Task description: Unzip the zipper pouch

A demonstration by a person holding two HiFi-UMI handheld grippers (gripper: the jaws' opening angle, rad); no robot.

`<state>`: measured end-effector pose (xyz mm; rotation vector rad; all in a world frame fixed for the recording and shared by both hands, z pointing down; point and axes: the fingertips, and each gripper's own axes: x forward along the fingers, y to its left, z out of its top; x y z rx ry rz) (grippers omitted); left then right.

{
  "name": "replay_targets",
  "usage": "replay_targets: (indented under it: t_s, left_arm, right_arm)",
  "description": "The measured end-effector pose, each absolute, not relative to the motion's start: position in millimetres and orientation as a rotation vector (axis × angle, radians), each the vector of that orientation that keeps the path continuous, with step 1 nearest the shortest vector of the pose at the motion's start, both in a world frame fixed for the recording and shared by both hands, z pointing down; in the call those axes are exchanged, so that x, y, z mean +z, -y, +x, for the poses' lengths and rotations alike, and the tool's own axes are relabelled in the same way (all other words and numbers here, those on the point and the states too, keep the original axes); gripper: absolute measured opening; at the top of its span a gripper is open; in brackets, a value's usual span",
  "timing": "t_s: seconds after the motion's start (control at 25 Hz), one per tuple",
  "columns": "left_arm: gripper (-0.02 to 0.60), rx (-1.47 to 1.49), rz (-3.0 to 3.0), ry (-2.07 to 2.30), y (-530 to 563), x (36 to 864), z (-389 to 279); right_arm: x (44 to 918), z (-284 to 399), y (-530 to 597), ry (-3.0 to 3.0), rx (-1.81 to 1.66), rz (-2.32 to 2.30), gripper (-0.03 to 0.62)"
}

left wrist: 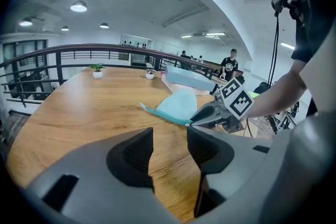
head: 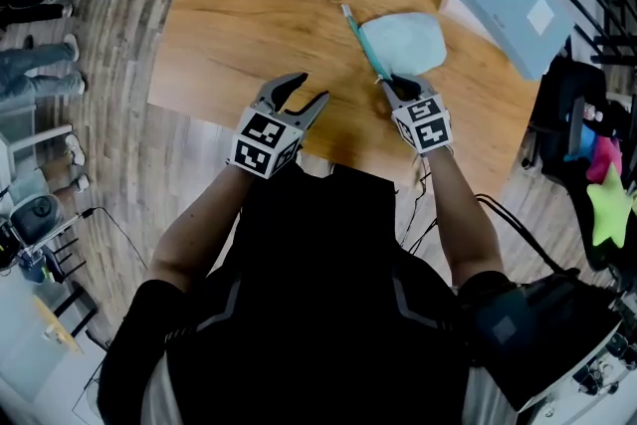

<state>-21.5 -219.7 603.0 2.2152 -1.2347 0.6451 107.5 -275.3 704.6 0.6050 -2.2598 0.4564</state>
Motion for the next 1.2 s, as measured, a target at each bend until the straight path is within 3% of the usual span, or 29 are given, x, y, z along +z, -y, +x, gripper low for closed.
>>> replay_targets:
  t_s: [0.56, 1.2]
  left_arm:
    - [0.221, 0.542, 2.454, 1.143, 238.6, 532.9, -14.3]
    - [0.198, 0.384, 2.872, 0.742, 233.1, 441.4, 50.4]
  right_arm:
    - [606.3, 101.9, 272.4, 2.339, 0.524, 0.752, 0.055]
    - [463.2, 92.9, 249.1, 2.496, 0.603, 0.962, 0.054]
